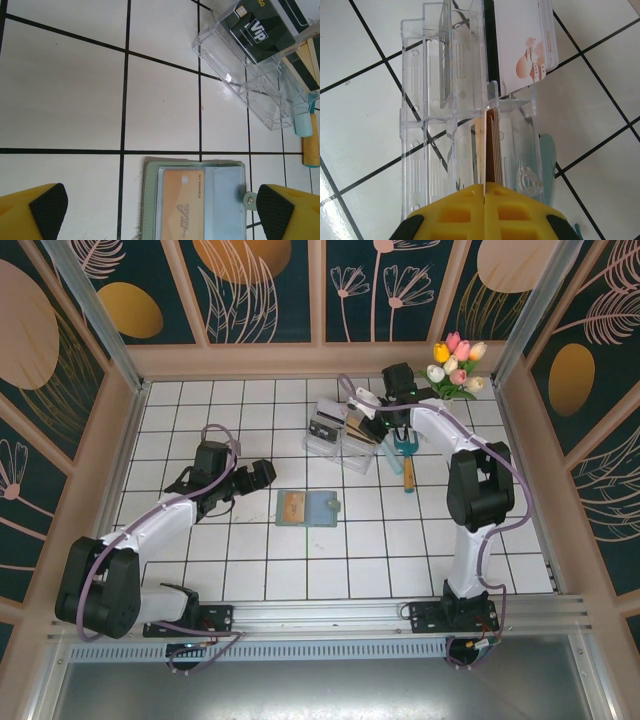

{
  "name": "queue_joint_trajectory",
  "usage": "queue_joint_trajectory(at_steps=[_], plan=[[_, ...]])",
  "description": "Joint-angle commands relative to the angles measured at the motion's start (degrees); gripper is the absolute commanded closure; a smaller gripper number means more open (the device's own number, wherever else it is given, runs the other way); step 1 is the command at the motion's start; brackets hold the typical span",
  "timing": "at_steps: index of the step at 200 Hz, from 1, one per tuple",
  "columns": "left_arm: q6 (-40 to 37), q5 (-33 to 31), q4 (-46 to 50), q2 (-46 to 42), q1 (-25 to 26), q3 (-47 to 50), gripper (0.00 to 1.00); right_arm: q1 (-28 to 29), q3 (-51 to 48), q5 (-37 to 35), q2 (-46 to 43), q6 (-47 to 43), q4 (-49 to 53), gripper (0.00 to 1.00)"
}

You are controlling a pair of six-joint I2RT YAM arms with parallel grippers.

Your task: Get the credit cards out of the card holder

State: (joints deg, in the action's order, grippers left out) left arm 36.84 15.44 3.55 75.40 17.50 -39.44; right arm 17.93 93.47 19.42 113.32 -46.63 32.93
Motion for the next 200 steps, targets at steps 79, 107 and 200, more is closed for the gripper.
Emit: queue_joint_trajectory(at_steps=[79, 107, 200], plan=[[0.27, 3.71, -2.41, 1.71, -0.47, -1.26, 0.01, -0.79, 4.15, -0.32, -0.13, -0.07, 5.42, 0.83], [0.3, 4.05, -2.42, 1.79, -0.49, -1.4, 0.01, -0.93, 7.02, -0.46, 0.55, 1.34, 6.4, 0.78], [0.63, 5.75, -2.47, 0.03, -0.48, 0.32, 0.01, 2.05, 3.64, -2.96, -7.09, 32.43, -0.17, 0.81]])
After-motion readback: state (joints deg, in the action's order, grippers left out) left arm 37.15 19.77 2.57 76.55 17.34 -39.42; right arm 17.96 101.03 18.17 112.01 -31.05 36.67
